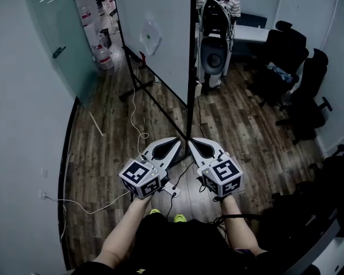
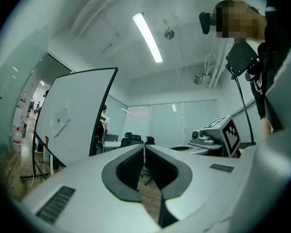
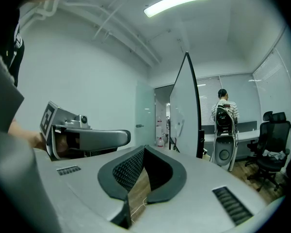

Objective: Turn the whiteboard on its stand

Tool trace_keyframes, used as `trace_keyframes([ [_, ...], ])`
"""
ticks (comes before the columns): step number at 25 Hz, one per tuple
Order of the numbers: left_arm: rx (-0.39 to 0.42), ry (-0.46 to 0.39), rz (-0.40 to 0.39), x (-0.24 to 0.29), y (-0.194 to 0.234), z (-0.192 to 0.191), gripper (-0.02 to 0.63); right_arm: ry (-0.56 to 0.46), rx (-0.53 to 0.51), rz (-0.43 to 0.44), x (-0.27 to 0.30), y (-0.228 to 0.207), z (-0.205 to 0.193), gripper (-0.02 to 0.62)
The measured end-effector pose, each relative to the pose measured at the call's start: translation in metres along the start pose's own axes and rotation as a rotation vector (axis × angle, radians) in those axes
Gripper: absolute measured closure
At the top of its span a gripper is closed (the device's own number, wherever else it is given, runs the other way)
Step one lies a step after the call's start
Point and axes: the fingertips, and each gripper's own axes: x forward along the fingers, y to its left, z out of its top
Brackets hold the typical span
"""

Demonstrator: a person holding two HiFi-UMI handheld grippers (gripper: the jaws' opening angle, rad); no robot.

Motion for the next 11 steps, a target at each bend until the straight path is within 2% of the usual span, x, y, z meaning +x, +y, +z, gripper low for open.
trace_keyframes([
  [7,-0.014,0.001,-0.012,0.0034,0.0012,-0.0005,0.597,-0.001,-0.002,0.000,0.0014,-0.0028,0.0055,0.604],
  [11,-0.016,0.006,0.008,0.0048,0.0046,-0.0005,0.595,0.003,-0.004,-0.001,0.0023,-0.0048,0.0011,0.604],
])
